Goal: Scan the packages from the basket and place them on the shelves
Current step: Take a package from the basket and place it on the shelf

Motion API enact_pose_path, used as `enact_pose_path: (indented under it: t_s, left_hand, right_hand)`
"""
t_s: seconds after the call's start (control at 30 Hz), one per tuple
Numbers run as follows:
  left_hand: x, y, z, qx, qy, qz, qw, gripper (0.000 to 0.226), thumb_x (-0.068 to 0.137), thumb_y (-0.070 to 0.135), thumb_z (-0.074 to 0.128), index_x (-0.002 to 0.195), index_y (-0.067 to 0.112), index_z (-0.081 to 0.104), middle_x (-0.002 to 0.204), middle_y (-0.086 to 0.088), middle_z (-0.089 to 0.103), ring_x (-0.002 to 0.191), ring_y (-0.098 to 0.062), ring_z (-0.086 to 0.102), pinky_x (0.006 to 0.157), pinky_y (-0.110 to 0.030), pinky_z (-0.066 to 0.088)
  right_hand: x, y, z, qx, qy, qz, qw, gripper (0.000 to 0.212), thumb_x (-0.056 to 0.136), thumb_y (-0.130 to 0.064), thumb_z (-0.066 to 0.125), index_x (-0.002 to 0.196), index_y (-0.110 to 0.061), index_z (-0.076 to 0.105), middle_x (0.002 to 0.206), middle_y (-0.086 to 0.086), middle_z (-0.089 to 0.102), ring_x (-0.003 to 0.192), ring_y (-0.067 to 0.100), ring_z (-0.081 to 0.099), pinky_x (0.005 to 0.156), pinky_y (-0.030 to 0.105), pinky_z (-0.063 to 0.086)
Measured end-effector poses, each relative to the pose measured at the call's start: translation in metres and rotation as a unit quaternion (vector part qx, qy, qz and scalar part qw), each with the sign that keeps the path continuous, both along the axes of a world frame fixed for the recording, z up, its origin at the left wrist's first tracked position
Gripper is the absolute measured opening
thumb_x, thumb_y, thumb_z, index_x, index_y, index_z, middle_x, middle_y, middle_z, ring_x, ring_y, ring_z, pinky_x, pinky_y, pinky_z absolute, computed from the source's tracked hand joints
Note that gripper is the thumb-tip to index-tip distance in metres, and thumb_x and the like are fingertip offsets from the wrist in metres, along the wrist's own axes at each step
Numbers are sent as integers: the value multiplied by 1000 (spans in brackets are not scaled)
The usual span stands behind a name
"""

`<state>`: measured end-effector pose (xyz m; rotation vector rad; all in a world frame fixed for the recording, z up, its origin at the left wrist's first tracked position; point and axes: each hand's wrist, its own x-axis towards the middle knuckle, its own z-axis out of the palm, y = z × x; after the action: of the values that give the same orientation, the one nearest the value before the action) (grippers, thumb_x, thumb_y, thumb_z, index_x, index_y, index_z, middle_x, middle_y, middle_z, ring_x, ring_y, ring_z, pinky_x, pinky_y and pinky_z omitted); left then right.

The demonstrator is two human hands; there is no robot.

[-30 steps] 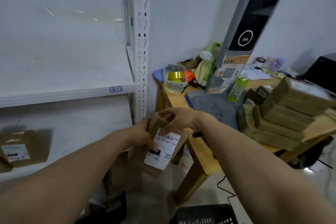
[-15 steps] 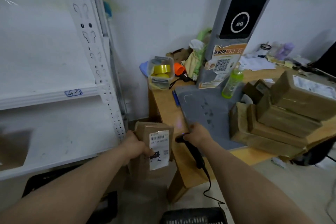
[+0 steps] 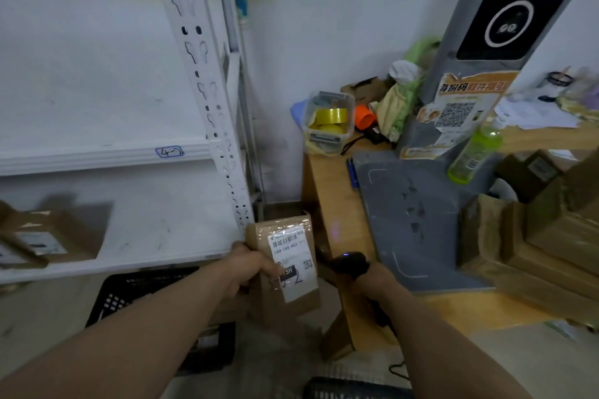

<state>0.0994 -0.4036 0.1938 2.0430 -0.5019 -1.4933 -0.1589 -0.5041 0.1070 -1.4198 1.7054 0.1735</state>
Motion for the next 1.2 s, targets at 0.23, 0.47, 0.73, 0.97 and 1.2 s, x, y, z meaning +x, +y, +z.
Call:
enact_pose_path:
  t_s: [0.23,0.47,0.73,0.97,1.2]
  left_hand:
    - [22,11,-14,12,-42,110,993,102,43,14,96,125,14,35,113,-12,64,105,-34,63,87,-46,57]
    - [25,26,-5,10,-100,183,978,76,67,7,90,116,12,32,119,-17,55,120,-39,55,103,-53,48]
    - [25,32,-7,0,-107,178,978,83,62,15,95,125,11,40,125,-16,59,116,-39,58,102,-58,49]
    - [21,35,-7,-5,-100,176,979,78,64,13,94,115,13,35,122,-17,59,115,-39,59,101,-55,50]
    - [19,36,-8,-8,-104,171,980,75,64,12,93,114,13,37,121,-16,60,113,-38,60,100,-54,52]
  right_hand:
    - [23,17,73,77,-269,-18,960,22,88,-9,72,110,-13,66,85,9,66,72,21,62,67,33,54]
    - [45,23,112,48,-320,73,944,27,86,-18,76,111,-14,69,82,6,70,74,23,64,71,37,54]
    - [48,29,124,42,-364,77,927,37,86,-22,78,119,-12,66,85,11,65,78,31,58,72,41,51]
    - [50,33,126,32,-364,95,926,33,86,-24,76,117,-13,67,85,9,65,76,29,59,70,39,52]
    - [54,34,125,27,-347,103,932,25,88,-23,75,109,-12,69,81,8,64,69,23,59,67,36,52]
